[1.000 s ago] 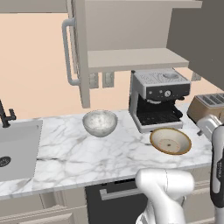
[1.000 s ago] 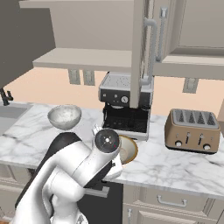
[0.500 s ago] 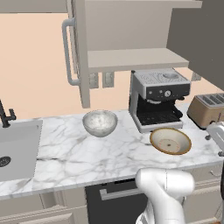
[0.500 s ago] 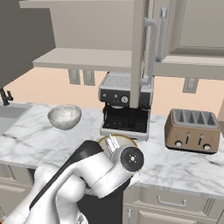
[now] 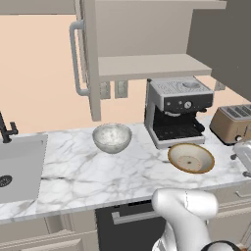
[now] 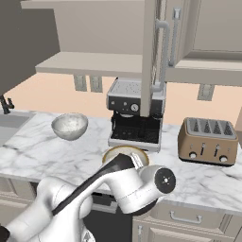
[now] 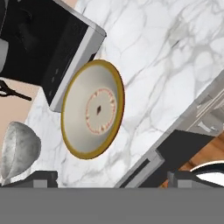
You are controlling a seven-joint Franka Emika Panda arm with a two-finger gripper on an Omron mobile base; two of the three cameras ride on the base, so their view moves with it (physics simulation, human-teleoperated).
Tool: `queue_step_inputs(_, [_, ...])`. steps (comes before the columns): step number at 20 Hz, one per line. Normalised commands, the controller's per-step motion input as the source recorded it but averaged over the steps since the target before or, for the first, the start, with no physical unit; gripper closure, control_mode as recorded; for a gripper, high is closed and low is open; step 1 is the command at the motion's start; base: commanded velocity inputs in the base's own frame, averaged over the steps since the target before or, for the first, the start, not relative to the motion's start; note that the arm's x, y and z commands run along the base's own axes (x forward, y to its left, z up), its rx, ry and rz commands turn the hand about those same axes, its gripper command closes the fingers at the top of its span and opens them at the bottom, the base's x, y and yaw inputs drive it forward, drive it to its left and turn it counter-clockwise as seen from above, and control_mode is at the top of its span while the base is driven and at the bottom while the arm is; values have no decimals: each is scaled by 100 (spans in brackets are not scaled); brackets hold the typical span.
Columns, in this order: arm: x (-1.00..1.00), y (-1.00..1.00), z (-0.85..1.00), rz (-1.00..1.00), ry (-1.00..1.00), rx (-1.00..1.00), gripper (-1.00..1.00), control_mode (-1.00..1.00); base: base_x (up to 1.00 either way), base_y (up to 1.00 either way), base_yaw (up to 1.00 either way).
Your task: Open the cabinet. Pick the bowls from the counter and place them in the cabinet. Then close the cabinet.
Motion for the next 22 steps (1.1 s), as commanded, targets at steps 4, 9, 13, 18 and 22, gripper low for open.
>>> queue_step_inputs(4, [38, -2, -25, 0, 0, 0, -100, -100, 0, 0, 0])
queue_step_inputs(9, [34, 0, -22, 0, 0, 0, -100, -100, 0, 0, 0])
queue_step_inputs(13, [28, 0, -16, 0, 0, 0, -100, -100, 0, 0, 0])
queue_step_inputs(18, [21, 0, -22, 0, 0, 3, -100, -100, 0, 0, 0])
queue_step_inputs(22, [23, 0, -27, 0, 0, 4, -100, -100, 0, 0, 0])
